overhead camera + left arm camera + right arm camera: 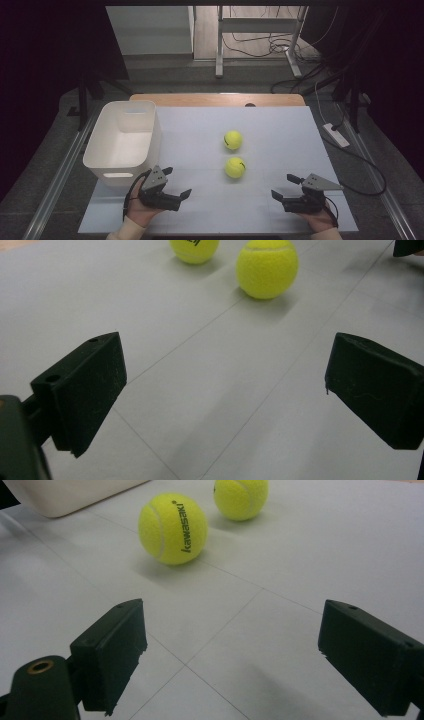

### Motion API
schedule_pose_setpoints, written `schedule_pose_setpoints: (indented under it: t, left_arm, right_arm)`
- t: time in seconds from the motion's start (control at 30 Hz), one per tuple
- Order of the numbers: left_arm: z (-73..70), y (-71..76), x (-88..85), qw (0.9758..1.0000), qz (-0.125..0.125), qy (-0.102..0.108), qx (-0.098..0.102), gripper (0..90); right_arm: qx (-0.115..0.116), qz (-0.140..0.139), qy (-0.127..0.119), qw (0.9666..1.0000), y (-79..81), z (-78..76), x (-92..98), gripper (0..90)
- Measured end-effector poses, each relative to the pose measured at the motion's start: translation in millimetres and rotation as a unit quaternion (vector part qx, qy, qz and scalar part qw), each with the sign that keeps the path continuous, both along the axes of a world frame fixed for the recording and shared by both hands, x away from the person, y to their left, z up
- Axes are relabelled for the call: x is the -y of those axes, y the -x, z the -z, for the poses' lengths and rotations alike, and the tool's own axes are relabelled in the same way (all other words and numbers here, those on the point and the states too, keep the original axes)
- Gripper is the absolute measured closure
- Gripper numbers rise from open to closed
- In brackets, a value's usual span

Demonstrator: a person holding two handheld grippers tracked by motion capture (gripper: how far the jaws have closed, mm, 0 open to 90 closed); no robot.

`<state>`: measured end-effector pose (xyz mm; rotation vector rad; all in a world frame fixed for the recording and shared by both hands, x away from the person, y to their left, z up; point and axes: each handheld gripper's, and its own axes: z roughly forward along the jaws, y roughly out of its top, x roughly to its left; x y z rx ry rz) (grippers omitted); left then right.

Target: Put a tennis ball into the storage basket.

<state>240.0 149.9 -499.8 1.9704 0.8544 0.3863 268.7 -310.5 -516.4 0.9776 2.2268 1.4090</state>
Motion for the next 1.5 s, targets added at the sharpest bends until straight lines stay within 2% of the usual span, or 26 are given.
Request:
schedule_pose_setpoints:
  t: [0.83, 1.2, 1.5]
  left_arm:
    - [-22.9, -13.6, 13.6, 1.0, -0.001, -0.006, -0.006, 4.1]
    - [-29.5, -19.0, 21.4, 0.9999, 0.008, -0.011, -0.005, 4.1]
    - [-33.8, -22.7, 26.8, 0.9999, 0.013, -0.006, -0.005, 4.1]
  right_arm:
    - [0.001, -0.005, 0.002, 1.0, -1.0, -0.2, -1.3, 12.5]
    - [0.004, -0.002, 0.0, 1.0, -1.3, -0.5, -0.7, 12.7]
    - [0.005, -0.002, 0.002, 1.0, -1.4, -0.3, -0.7, 12.9]
